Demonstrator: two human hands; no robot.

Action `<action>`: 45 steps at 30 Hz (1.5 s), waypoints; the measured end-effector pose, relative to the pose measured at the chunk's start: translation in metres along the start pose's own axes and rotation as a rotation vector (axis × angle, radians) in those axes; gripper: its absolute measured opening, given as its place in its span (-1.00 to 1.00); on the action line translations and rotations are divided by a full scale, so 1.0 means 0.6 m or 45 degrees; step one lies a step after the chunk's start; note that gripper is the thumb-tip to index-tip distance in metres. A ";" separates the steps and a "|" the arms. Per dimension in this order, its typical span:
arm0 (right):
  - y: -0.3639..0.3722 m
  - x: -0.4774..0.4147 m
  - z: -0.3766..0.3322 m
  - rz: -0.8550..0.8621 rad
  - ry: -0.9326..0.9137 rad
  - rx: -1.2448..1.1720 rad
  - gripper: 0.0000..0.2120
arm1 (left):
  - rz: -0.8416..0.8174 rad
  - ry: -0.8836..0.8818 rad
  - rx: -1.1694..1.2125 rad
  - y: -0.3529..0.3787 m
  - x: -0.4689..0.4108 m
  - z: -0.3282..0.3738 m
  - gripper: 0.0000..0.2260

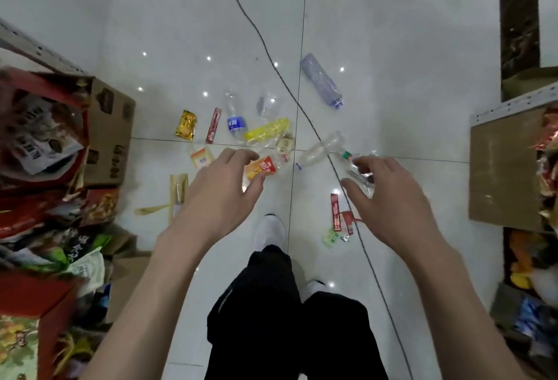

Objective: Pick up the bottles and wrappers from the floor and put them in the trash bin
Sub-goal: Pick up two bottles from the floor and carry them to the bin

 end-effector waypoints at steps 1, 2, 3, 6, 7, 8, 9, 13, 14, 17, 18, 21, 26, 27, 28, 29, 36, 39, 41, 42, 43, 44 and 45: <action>0.038 -0.034 0.021 -0.009 0.007 -0.002 -0.61 | -0.008 0.009 -0.011 0.036 -0.035 -0.022 -0.65; 0.076 -0.066 0.042 -0.017 0.010 0.000 -0.60 | -0.017 0.015 -0.023 0.074 -0.069 -0.045 -0.64; 0.114 -0.097 0.064 -0.021 0.007 0.003 -0.60 | -0.024 0.012 -0.037 0.112 -0.100 -0.068 -0.63; 0.232 -0.181 0.123 -0.026 -0.035 0.034 -0.60 | -0.036 0.031 -0.089 0.232 -0.183 -0.136 -0.61; 0.270 -0.207 0.142 -0.033 -0.057 0.060 -0.60 | -0.046 0.041 -0.119 0.272 -0.208 -0.158 -0.60; 0.303 -0.231 0.159 -0.045 -0.083 0.090 -0.60 | -0.057 0.039 -0.144 0.309 -0.231 -0.179 -0.59; 0.337 -0.255 0.174 -0.053 -0.115 0.119 -0.59 | -0.068 0.034 -0.170 0.347 -0.252 -0.200 -0.57; 0.441 -0.333 0.222 -0.090 -0.206 0.237 -0.57 | -0.063 -0.007 -0.269 0.464 -0.324 -0.274 -0.45; 0.462 -0.350 0.230 -0.100 -0.220 0.266 -0.57 | -0.048 -0.017 -0.300 0.487 -0.340 -0.290 -0.42; 0.508 -0.390 0.249 -0.111 -0.244 0.296 -0.57 | 0.019 -0.043 -0.329 0.538 -0.376 -0.324 -0.37; 0.519 -0.399 0.254 -0.102 -0.257 0.304 -0.57 | 0.038 -0.045 -0.319 0.551 -0.385 -0.333 -0.37; 0.543 -0.420 0.267 -0.058 -0.295 0.317 -0.58 | 0.037 -0.060 -0.307 0.584 -0.401 -0.351 -0.35; 0.567 -0.449 0.276 0.033 -0.389 0.411 -0.59 | 0.049 -0.103 -0.269 0.600 -0.403 -0.367 -0.35; 0.571 -0.454 0.277 0.062 -0.419 0.436 -0.58 | 0.067 -0.115 -0.240 0.596 -0.402 -0.368 -0.36; 0.577 -0.460 0.277 0.083 -0.452 0.458 -0.58 | 0.082 -0.126 -0.201 0.591 -0.401 -0.369 -0.36; 0.583 -0.467 0.277 0.097 -0.484 0.474 -0.58 | 0.094 -0.136 -0.161 0.585 -0.399 -0.371 -0.36; 0.635 -0.523 0.285 0.070 -0.534 0.655 -0.71 | 0.103 -0.105 -0.010 0.556 -0.399 -0.372 -0.32; 0.647 -0.527 0.283 0.089 -0.538 0.724 -0.83 | 0.101 -0.095 0.009 0.552 -0.398 -0.367 -0.31; 0.641 -0.522 0.273 0.144 -0.566 0.673 -0.83 | 0.112 -0.089 0.025 0.546 -0.396 -0.363 -0.31; 0.634 -0.517 0.267 0.160 -0.588 0.627 -0.82 | 0.126 -0.083 0.033 0.541 -0.393 -0.359 -0.31; 0.624 -0.512 0.260 0.162 -0.611 0.586 -0.79 | 0.141 -0.076 0.043 0.533 -0.389 -0.355 -0.31; 0.612 -0.506 0.253 0.161 -0.631 0.559 -0.76 | 0.154 -0.069 0.057 0.523 -0.384 -0.350 -0.31; 0.596 -0.499 0.244 0.165 -0.645 0.535 -0.71 | 0.168 -0.060 0.070 0.510 -0.376 -0.344 -0.31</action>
Point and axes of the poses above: each hand's wrist, its own x-axis away from the middle knuckle, its own y-axis out of the palm, z = x × y, the point moved 1 cm from there along -x, towards the middle knuckle, and after that the axes turned 4 degrees about -z, right-handed, at the moved point
